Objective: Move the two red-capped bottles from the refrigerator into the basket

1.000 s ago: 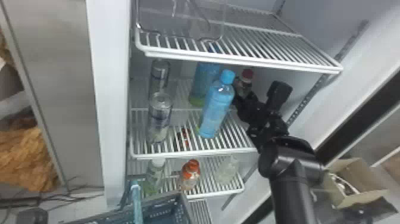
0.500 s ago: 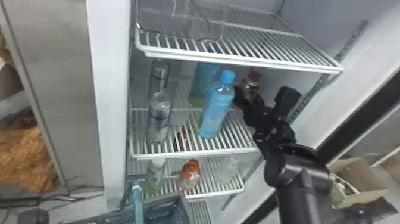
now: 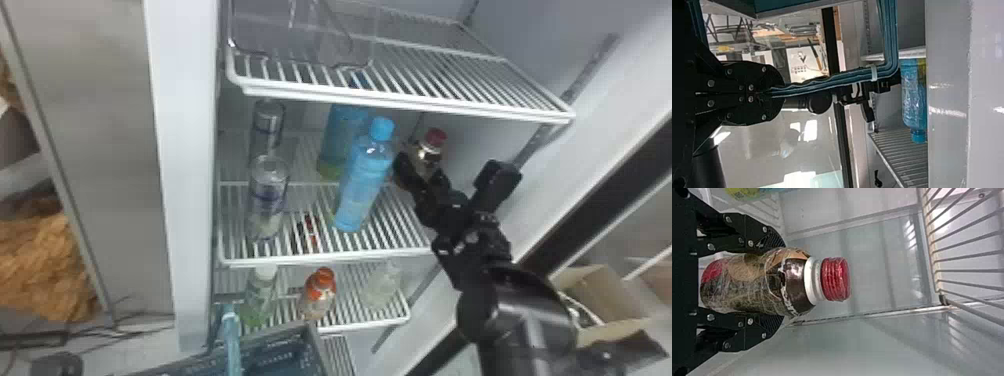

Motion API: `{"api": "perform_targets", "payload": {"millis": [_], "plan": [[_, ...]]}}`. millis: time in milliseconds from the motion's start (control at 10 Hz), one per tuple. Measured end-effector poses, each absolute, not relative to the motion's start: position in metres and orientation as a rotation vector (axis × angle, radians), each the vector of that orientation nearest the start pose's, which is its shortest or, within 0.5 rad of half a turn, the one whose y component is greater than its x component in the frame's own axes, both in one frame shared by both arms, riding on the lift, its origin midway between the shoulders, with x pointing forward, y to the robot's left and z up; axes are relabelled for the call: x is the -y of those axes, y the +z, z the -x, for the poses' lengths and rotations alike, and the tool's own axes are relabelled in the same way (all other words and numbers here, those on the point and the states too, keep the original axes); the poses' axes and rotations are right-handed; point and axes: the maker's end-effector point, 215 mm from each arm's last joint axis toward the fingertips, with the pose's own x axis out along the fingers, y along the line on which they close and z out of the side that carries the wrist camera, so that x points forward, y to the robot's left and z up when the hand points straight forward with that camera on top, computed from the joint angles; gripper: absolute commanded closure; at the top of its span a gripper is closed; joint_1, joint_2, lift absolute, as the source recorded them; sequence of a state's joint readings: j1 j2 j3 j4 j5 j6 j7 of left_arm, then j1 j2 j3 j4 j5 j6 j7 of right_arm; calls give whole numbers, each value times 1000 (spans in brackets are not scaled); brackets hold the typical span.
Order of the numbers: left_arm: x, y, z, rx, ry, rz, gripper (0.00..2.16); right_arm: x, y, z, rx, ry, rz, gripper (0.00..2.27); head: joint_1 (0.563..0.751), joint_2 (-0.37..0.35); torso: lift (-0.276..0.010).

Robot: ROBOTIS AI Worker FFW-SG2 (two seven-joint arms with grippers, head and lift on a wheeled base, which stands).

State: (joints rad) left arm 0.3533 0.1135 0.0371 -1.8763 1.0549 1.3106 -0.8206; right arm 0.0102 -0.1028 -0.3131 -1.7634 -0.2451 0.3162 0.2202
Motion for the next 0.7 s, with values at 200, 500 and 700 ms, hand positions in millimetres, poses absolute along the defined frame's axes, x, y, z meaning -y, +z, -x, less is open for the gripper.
{"api": "perform_targets", "payload": {"millis": [200, 500, 700], "plan": [[8, -357, -247, -878, -1244, 1329, 1202, 368, -298, -562, -52, -14, -159, 1280, 695, -350, 0], [8, -357, -245, -879, -1243, 1335, 1202, 358, -285, -529, -43, 10, -154, 1280, 695, -350, 0], [8, -357, -245, -878, -1242, 1336, 1202, 354, -283, -506, -66, 21, -140, 1280, 695, -350, 0]]}}
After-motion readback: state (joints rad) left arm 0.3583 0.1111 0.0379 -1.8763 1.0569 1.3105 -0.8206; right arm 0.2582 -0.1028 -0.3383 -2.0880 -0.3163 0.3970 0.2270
